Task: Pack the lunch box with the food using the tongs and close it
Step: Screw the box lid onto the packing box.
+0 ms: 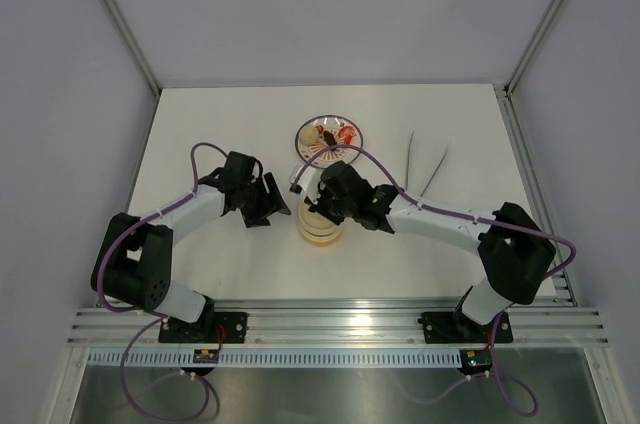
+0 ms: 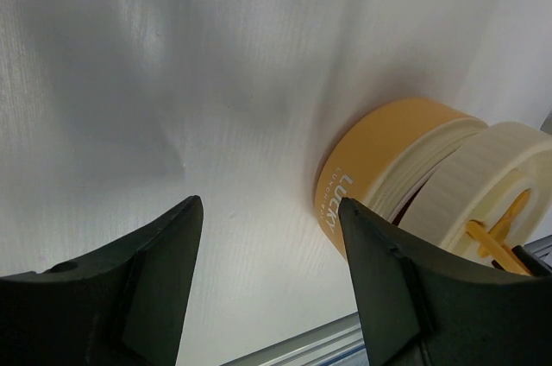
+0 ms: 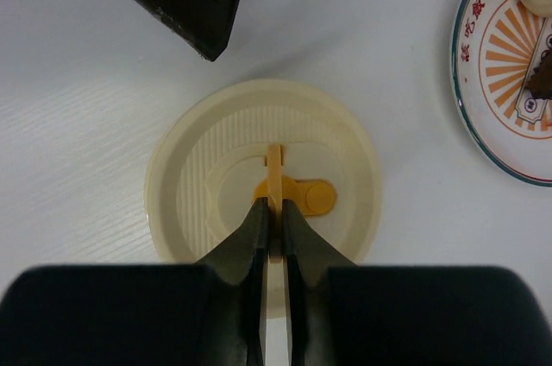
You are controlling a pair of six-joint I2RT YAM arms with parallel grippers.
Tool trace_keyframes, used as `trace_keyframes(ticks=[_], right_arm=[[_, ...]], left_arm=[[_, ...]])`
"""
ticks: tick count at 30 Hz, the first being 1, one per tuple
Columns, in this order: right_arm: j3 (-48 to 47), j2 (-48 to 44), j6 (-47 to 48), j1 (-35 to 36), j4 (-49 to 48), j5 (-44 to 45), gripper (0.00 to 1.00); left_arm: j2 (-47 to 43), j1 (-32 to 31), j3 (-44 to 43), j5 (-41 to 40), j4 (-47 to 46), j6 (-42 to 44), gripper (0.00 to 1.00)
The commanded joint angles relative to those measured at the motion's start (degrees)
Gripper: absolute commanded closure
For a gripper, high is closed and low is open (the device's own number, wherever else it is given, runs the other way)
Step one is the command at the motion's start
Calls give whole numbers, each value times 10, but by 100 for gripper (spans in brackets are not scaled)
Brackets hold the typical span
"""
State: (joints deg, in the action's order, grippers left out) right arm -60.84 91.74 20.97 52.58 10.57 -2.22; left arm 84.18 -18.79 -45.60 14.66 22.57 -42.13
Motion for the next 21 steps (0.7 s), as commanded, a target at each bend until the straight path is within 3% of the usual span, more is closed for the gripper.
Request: trace_keyframes(ticks=[1, 21], right_arm=[[-11, -21, -25, 19, -55, 69, 100], [10, 7, -48, 58, -63, 156, 100]], left_arm=[[5, 3, -9, 9, -20, -5, 32], [5, 3, -8, 10, -20, -3, 32]])
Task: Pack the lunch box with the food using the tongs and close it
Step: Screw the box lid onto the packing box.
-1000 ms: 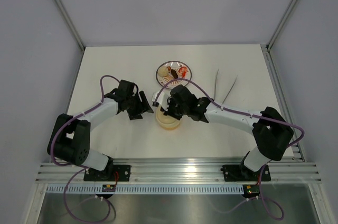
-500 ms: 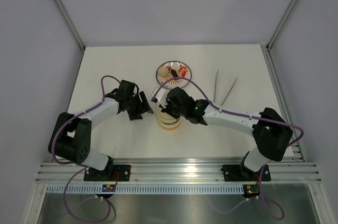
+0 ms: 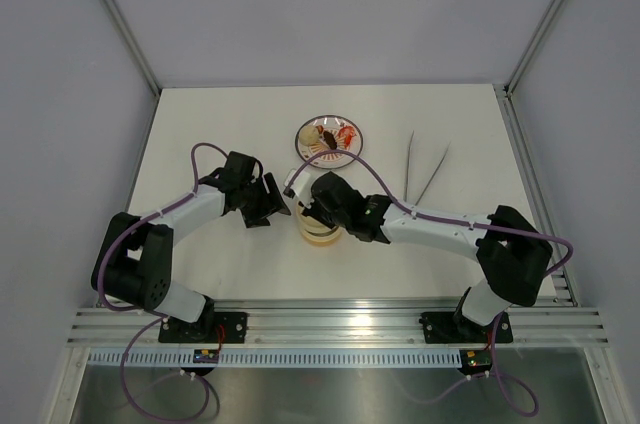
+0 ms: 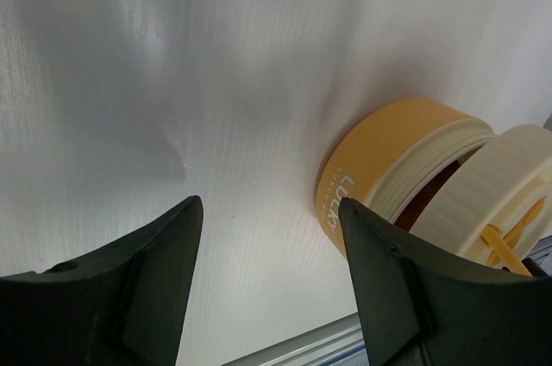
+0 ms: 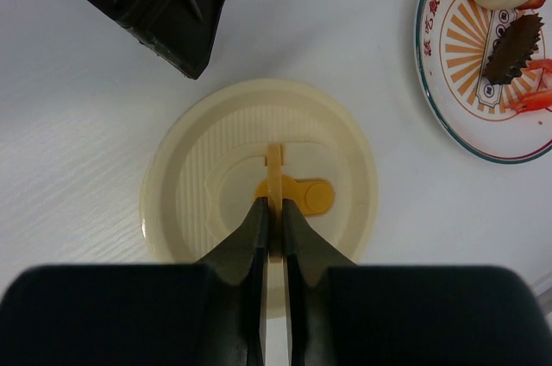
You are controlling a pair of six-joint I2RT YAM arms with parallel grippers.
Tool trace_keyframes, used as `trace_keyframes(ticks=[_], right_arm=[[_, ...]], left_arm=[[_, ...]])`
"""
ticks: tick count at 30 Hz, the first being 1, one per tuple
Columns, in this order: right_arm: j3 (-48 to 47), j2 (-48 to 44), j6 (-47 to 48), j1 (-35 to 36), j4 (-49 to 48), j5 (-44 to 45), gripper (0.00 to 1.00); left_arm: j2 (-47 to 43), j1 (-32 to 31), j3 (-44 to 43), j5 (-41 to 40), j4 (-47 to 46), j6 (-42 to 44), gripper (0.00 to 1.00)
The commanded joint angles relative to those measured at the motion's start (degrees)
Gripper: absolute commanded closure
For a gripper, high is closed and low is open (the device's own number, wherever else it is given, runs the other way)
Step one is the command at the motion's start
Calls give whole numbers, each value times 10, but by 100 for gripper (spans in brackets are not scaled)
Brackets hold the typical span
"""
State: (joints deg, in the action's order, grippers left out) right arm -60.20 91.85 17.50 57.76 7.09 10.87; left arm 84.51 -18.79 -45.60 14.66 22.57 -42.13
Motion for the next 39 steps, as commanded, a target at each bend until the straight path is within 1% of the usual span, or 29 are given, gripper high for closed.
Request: trace_keyframes(ticks=[1, 19, 29, 39], right_arm=[[4, 7, -14, 7, -28, 25, 100], [11, 19, -33, 17, -16, 21, 100], [24, 22, -33, 33, -37, 63, 100], [33, 37, -35, 46, -63, 84, 100]], left_arm=[[1, 3, -7, 8, -20, -2, 32], [4, 3, -5, 9, -23, -5, 32], [3, 3, -3, 9, -24, -6, 32], [2, 3, -2, 10, -27, -8, 32]])
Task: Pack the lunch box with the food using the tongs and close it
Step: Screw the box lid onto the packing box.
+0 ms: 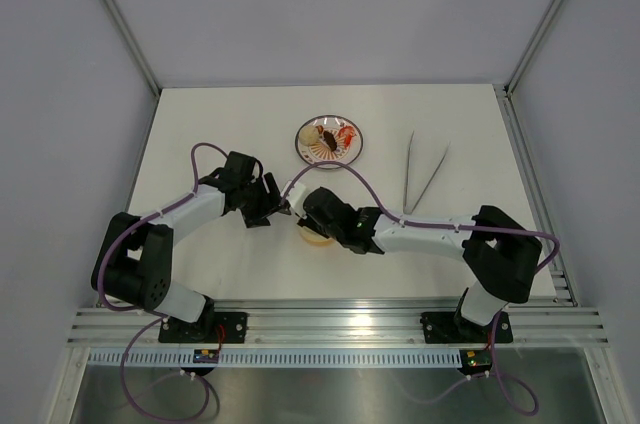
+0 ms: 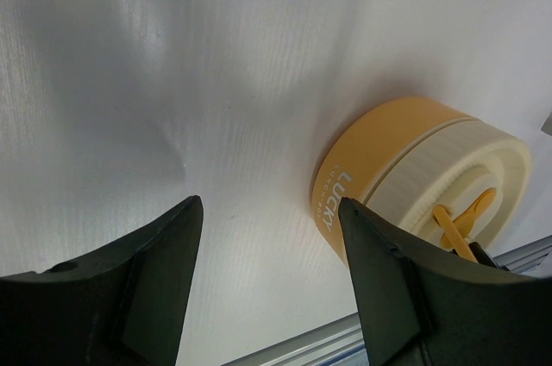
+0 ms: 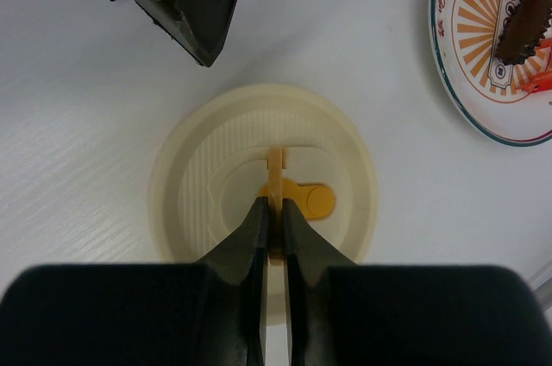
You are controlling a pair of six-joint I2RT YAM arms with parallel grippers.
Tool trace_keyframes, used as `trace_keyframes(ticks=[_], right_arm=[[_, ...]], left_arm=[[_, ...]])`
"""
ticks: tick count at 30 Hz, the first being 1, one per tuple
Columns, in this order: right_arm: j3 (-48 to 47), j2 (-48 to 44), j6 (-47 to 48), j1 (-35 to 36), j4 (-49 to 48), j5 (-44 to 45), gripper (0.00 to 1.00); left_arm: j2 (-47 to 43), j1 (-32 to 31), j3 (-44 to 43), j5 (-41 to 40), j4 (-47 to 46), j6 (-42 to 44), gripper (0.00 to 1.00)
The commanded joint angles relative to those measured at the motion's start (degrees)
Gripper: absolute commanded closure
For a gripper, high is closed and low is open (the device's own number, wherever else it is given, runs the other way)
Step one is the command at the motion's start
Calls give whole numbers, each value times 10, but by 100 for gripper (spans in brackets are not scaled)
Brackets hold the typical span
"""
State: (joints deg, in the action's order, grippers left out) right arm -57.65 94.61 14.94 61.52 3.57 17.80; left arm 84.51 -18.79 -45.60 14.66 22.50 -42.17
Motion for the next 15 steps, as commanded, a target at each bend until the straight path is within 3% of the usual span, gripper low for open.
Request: trace_keyframes(ticks=[1, 15], right_arm=[[9, 10, -11, 10, -30, 18, 100], [55, 12, -62, 12, -128, 63, 100]], left_arm=[[2, 3, -1, 12, -28, -10, 32], [17, 2, 9, 30, -50, -21, 33]])
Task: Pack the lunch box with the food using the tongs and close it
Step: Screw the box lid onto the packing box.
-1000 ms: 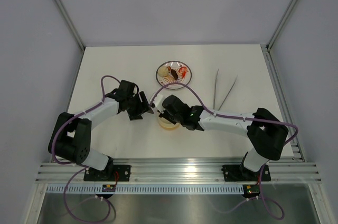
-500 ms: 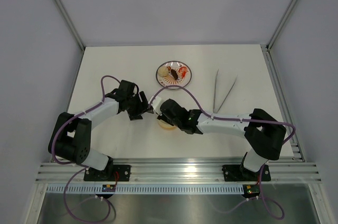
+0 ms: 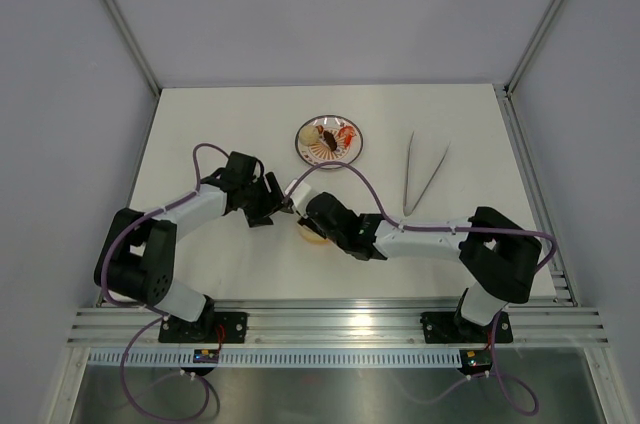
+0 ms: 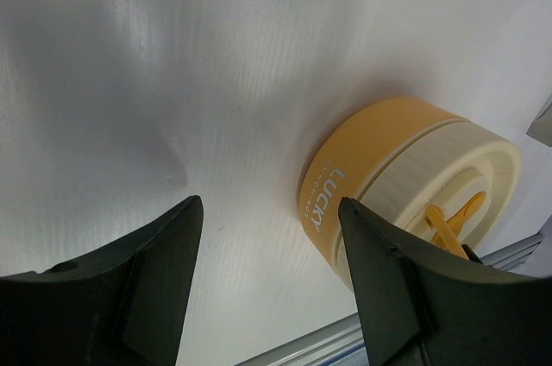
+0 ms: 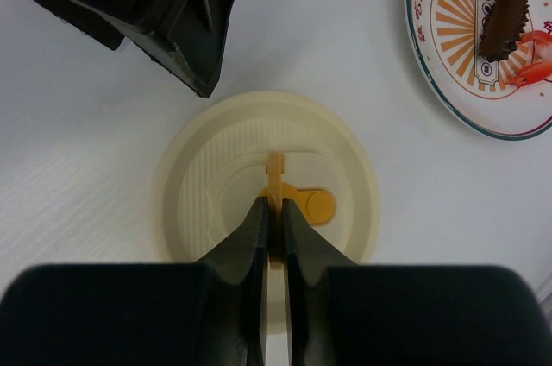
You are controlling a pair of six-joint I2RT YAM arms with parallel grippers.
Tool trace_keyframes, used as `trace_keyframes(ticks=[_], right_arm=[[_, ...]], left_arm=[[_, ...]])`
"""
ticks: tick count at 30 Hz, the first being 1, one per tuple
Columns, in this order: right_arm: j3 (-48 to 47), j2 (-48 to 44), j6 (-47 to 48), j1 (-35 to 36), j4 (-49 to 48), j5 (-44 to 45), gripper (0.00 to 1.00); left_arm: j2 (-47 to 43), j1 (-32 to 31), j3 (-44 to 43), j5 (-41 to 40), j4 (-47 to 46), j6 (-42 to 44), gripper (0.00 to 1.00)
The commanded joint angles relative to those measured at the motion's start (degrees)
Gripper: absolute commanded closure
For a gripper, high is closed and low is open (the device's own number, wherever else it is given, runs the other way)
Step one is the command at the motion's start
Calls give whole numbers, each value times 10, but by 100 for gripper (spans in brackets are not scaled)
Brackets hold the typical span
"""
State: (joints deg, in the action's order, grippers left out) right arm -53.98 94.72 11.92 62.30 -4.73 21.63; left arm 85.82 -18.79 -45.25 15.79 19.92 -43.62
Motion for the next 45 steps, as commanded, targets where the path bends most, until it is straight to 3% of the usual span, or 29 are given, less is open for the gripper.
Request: trace_keyframes(ticks=[1, 10, 17, 24, 37, 43, 45], right_arm=[[19, 13, -37, 5, -49, 26, 100], [20, 35, -56, 9, -56, 46, 100], [-32, 83, -92, 10, 24, 71, 100], [-23, 82, -149, 14, -2, 127, 100], [-21, 87, -152, 15, 1, 101, 100], [17, 51, -123, 14, -19, 13, 100], [30, 41, -106, 14, -30, -13, 100]], left_arm=[[5, 2, 4, 20, -26, -8, 33], [11, 2, 6, 18, -28, -8, 32], [9, 3, 0, 14, -22, -7, 33], [-3, 3, -5, -3, -8, -4, 33], [40, 9, -31, -28, -40, -26, 33], [53, 32, -69, -42, -43, -36, 50], [70, 32, -83, -37, -41, -37, 68]])
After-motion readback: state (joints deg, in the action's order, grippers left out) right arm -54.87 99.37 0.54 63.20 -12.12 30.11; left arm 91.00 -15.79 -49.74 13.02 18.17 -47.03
